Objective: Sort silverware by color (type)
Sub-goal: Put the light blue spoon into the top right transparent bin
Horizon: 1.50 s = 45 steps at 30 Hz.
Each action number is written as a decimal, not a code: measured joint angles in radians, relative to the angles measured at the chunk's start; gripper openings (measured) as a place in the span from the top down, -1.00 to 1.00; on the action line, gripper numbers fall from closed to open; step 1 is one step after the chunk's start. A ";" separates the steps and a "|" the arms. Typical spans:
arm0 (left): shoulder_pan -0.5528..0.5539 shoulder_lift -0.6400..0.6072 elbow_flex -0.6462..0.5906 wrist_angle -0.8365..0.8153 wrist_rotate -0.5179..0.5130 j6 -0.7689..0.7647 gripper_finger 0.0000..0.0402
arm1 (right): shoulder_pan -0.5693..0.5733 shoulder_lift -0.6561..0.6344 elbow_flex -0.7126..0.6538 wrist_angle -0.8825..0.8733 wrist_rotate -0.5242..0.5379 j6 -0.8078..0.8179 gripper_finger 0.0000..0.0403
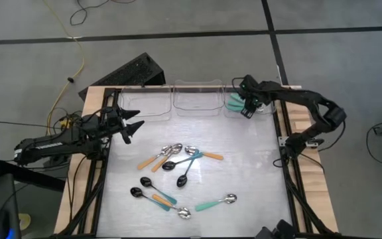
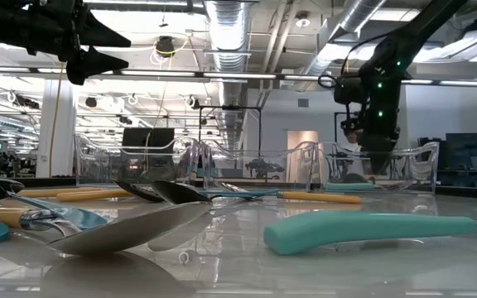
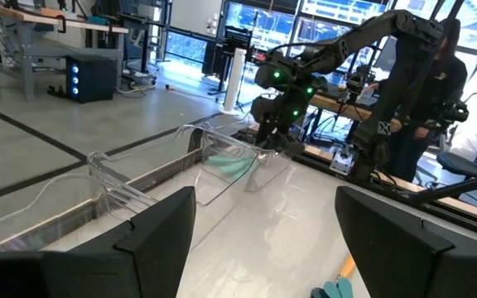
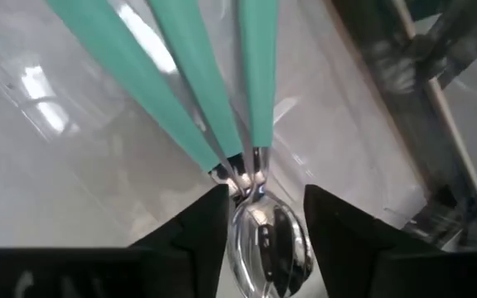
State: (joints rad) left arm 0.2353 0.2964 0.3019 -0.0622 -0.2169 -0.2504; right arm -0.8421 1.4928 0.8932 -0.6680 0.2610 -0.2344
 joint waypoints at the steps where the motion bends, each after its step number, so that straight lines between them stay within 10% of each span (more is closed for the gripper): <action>1: 0.000 0.000 0.000 0.000 0.000 0.000 -0.38 | 0.000 -0.011 0.000 0.001 -0.001 0.000 0.06; 18: 0.000 0.000 0.000 0.000 0.000 0.001 -0.38 | 0.052 -0.302 0.001 0.068 -0.081 0.061 0.10; 45: 0.000 0.000 0.000 -0.001 -0.004 0.002 -0.38 | 0.654 -0.381 0.001 0.149 -0.192 0.153 0.11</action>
State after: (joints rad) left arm 0.2352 0.2966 0.3019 -0.0631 -0.2211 -0.2485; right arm -0.1880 1.1118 0.8944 -0.5194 0.0685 -0.0814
